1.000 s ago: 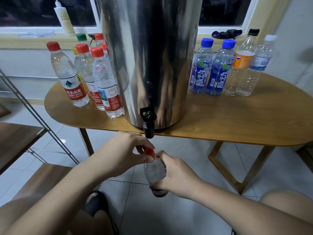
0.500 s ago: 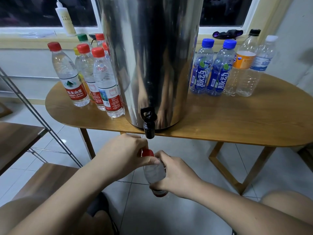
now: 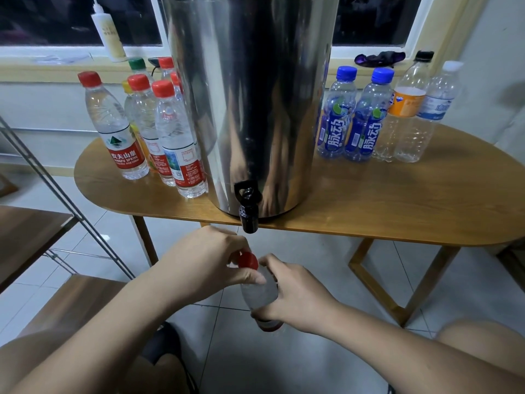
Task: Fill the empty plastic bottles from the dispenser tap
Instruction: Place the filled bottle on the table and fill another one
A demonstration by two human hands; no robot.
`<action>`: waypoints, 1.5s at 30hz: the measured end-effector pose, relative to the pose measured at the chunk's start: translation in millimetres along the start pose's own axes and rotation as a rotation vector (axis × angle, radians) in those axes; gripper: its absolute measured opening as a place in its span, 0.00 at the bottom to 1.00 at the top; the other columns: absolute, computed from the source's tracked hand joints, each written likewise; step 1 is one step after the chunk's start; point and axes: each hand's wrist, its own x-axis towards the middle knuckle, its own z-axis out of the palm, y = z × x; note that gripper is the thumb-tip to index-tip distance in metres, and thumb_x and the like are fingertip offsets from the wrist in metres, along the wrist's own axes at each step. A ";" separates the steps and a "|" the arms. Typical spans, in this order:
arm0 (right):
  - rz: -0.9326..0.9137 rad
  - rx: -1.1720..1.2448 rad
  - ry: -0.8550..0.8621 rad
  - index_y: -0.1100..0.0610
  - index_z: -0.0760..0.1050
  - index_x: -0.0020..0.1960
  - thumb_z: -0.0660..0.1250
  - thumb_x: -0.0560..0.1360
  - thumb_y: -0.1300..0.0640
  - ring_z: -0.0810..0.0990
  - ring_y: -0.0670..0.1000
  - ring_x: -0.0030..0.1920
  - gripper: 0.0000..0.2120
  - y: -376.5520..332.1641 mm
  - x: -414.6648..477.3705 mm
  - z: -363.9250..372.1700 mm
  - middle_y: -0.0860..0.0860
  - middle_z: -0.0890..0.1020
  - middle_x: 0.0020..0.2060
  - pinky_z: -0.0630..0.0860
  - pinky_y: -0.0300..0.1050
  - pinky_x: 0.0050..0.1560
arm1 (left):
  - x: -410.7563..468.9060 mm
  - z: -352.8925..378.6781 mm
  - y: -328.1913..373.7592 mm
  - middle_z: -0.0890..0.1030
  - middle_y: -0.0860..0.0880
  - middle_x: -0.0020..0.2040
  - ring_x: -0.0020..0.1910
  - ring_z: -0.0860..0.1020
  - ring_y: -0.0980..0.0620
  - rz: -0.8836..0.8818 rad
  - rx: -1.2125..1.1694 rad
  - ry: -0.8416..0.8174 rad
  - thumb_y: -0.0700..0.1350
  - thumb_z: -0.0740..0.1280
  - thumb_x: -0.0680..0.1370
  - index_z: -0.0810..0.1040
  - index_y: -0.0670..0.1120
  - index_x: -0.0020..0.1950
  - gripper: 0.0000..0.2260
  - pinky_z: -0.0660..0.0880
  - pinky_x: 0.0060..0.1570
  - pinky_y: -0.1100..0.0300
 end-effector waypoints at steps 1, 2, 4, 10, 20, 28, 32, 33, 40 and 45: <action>0.000 0.012 0.002 0.38 0.68 0.60 0.82 0.66 0.39 0.82 0.46 0.47 0.30 -0.5 0.2 0.2 0.43 0.83 0.49 0.81 0.47 0.42 | 0.2 1.1 -1.0 0.81 0.58 0.43 0.41 0.78 0.58 -0.028 0.055 0.016 0.84 0.56 0.71 0.82 0.57 0.51 0.34 0.76 0.38 0.62; 0.002 0.024 0.004 0.38 0.68 0.59 0.82 0.65 0.39 0.82 0.46 0.47 0.30 -1.2 0.1 0.4 0.42 0.83 0.48 0.81 0.48 0.42 | -0.1 2.3 -1.7 0.80 0.57 0.42 0.40 0.78 0.57 -0.046 0.091 0.034 0.86 0.51 0.70 0.81 0.56 0.49 0.38 0.78 0.38 0.58; 0.007 0.026 0.000 0.37 0.68 0.59 0.82 0.65 0.39 0.82 0.46 0.48 0.30 -2.4 0.1 0.9 0.42 0.83 0.48 0.81 0.48 0.43 | -1.1 2.7 -1.6 0.80 0.56 0.41 0.40 0.78 0.55 -0.061 0.114 0.040 0.85 0.50 0.71 0.80 0.56 0.48 0.37 0.80 0.39 0.54; 0.008 -0.007 0.014 0.38 0.67 0.60 0.81 0.66 0.38 0.82 0.45 0.47 0.30 -2.8 -1.3 -4.4 0.42 0.82 0.46 0.77 0.42 0.40 | -2.2 -2.1 9.8 0.78 0.56 0.46 0.44 0.77 0.53 0.033 0.061 0.047 0.69 0.64 0.81 0.79 0.53 0.52 0.19 0.75 0.42 0.58; 0.003 0.028 0.025 0.39 0.69 0.59 0.81 0.66 0.39 0.83 0.46 0.46 0.28 -3.3 -13.8 -16.9 0.43 0.83 0.46 0.82 0.48 0.44 | -4.6 0.3 2.2 0.80 0.65 0.50 0.51 0.78 0.65 0.072 -0.184 0.093 0.64 0.71 0.80 0.85 0.58 0.62 0.15 0.71 0.46 0.73; -0.030 0.191 0.084 0.39 0.73 0.64 0.84 0.67 0.41 0.85 0.44 0.54 0.31 -9.4 -29.3 -39.7 0.39 0.85 0.54 0.85 0.52 0.56 | -11.7 6.5 -24.5 0.85 0.64 0.60 0.61 0.82 0.63 -0.036 -0.479 -0.058 0.73 0.79 0.69 0.78 0.65 0.70 0.32 0.80 0.61 0.58; -0.065 0.266 0.172 0.39 0.74 0.65 0.86 0.68 0.45 0.85 0.40 0.58 0.31 -14.5 -37.4 -58.3 0.37 0.86 0.56 0.83 0.46 0.59 | -11.1 19.8 -14.3 0.84 0.63 0.63 0.65 0.81 0.62 -0.038 -0.569 -0.111 0.69 0.81 0.70 0.73 0.66 0.75 0.36 0.79 0.65 0.54; -0.074 0.281 0.202 0.39 0.75 0.65 0.87 0.68 0.46 0.85 0.40 0.58 0.31 -15.4 -39.1 -62.4 0.37 0.86 0.57 0.82 0.44 0.60 | -9.9 23.8 -9.7 0.84 0.62 0.64 0.66 0.81 0.62 -0.028 -0.582 -0.114 0.68 0.82 0.70 0.74 0.65 0.75 0.36 0.79 0.66 0.54; -0.113 0.370 0.293 0.43 0.77 0.63 0.88 0.67 0.50 0.86 0.44 0.59 0.29 -16.8 -47.7 -73.9 0.40 0.87 0.56 0.81 0.46 0.61 | -3.0 45.3 28.6 0.85 0.59 0.65 0.65 0.83 0.55 0.021 -0.758 -0.017 0.55 0.84 0.73 0.78 0.59 0.74 0.31 0.80 0.65 0.47; -0.127 0.379 0.275 0.41 0.76 0.65 0.87 0.68 0.48 0.85 0.44 0.61 0.31 -13.1 -48.0 -72.9 0.40 0.86 0.58 0.81 0.45 0.61 | -1.2 50.2 35.8 0.88 0.55 0.60 0.60 0.86 0.50 -0.017 -0.813 0.085 0.51 0.86 0.72 0.83 0.55 0.68 0.27 0.82 0.61 0.44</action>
